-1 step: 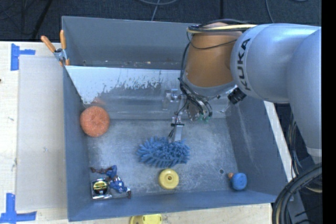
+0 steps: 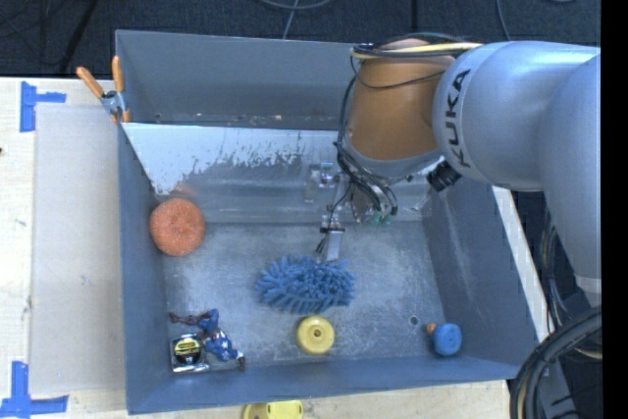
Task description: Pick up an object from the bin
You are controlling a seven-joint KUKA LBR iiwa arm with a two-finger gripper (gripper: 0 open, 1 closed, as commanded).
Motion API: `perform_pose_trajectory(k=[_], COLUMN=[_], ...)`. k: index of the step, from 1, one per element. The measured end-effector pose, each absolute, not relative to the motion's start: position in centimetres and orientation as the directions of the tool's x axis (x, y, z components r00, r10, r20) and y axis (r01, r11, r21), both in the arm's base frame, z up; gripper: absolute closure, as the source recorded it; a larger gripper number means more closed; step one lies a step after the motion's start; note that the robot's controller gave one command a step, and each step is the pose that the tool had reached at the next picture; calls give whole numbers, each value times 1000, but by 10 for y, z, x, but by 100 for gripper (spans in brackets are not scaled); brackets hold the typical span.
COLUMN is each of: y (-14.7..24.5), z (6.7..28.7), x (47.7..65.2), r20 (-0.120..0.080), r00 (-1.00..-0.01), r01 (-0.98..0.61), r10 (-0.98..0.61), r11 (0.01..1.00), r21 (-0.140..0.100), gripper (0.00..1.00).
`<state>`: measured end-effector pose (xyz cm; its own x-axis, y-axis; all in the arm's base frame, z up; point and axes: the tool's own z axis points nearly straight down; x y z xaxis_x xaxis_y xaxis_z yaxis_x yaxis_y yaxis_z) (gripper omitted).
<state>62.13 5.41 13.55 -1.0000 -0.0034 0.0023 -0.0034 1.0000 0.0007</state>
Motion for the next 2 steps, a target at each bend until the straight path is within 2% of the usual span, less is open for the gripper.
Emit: perform_pose_trajectory(k=[1, 2], y=[82, 85], z=[79, 120], x=[591, 585], r20=[0, 3], r00=[-997, -996], r01=[-75, -91], r10=[-75, -91], r11=[997, 996], r21=[0, 0], gripper=[0, 0])
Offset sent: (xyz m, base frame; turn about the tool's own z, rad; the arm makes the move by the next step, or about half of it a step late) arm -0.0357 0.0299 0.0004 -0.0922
